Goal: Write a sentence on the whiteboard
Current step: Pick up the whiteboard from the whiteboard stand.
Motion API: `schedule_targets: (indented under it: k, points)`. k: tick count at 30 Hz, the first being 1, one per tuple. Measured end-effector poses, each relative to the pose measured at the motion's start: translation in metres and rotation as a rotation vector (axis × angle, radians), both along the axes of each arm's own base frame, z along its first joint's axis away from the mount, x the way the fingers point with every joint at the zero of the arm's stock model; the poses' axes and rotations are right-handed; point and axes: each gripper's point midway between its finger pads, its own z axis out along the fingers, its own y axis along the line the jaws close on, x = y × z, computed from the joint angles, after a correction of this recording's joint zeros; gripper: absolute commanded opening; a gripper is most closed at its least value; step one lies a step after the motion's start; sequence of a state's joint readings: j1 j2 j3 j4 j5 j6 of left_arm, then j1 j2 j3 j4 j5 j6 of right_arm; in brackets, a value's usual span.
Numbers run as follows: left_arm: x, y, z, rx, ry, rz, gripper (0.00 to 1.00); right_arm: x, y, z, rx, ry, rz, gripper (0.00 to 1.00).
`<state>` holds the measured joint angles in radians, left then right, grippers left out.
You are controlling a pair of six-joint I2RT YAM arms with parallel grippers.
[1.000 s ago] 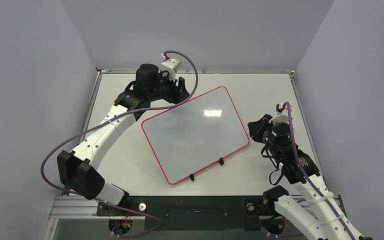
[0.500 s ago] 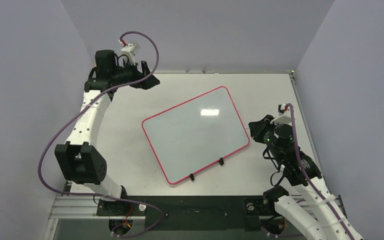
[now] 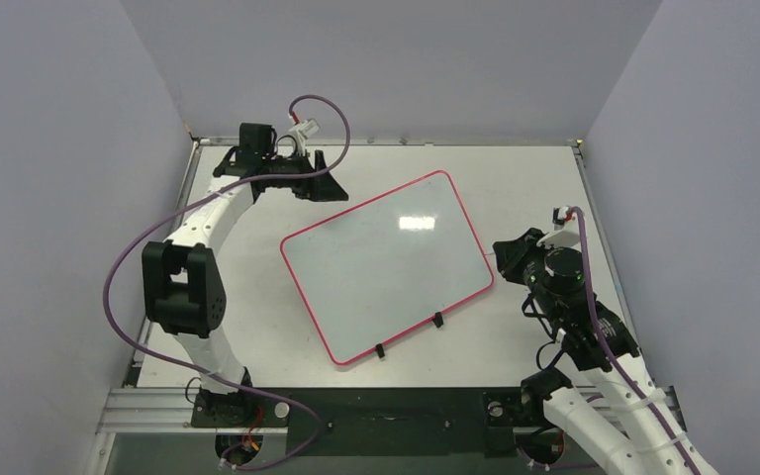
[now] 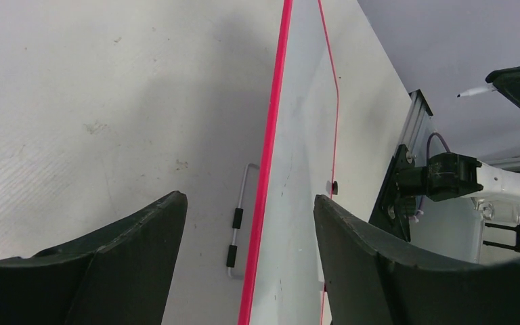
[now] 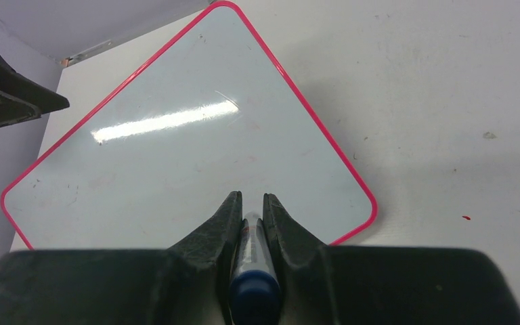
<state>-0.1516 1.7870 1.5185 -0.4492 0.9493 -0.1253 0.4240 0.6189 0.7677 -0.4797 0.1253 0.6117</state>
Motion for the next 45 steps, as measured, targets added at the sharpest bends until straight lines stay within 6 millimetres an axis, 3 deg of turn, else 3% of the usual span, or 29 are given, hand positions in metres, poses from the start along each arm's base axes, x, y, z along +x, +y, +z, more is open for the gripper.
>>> schedule_targets:
  k: [8,18,21,26,29,31,35,45]
  points:
    - [-0.003,-0.01,-0.016,-0.022,0.033,-0.041,0.58,0.0,0.0,-0.001,-0.008,0.001,0.002,0.0]
    - [-0.033,-0.037,-0.043,-0.005,0.089,-0.164,0.53,0.002,0.0,-0.007,-0.032,0.022,0.007,0.0]
    - [-0.04,-0.04,-0.052,0.015,0.113,-0.192,0.46,0.002,0.0,-0.007,-0.033,0.023,0.007,0.0]
    - [-0.037,-0.038,-0.065,0.053,0.136,-0.197,0.33,0.002,0.0,-0.009,-0.035,0.029,0.007,0.0]
    - [-0.04,-0.039,-0.064,0.059,0.147,-0.208,0.07,0.002,0.0,-0.009,-0.036,0.029,0.008,0.0]
    - [-0.043,-0.042,-0.059,0.05,0.15,-0.224,0.0,0.003,0.0,-0.009,-0.037,0.032,0.008,0.0]
    - [-0.055,-0.05,-0.041,0.007,0.216,-0.249,0.0,0.003,0.001,-0.008,-0.037,0.032,0.008,0.0]
    - [-0.058,-0.063,-0.029,0.113,0.166,-0.219,0.0,0.003,0.002,-0.008,-0.035,0.034,0.015,0.0]
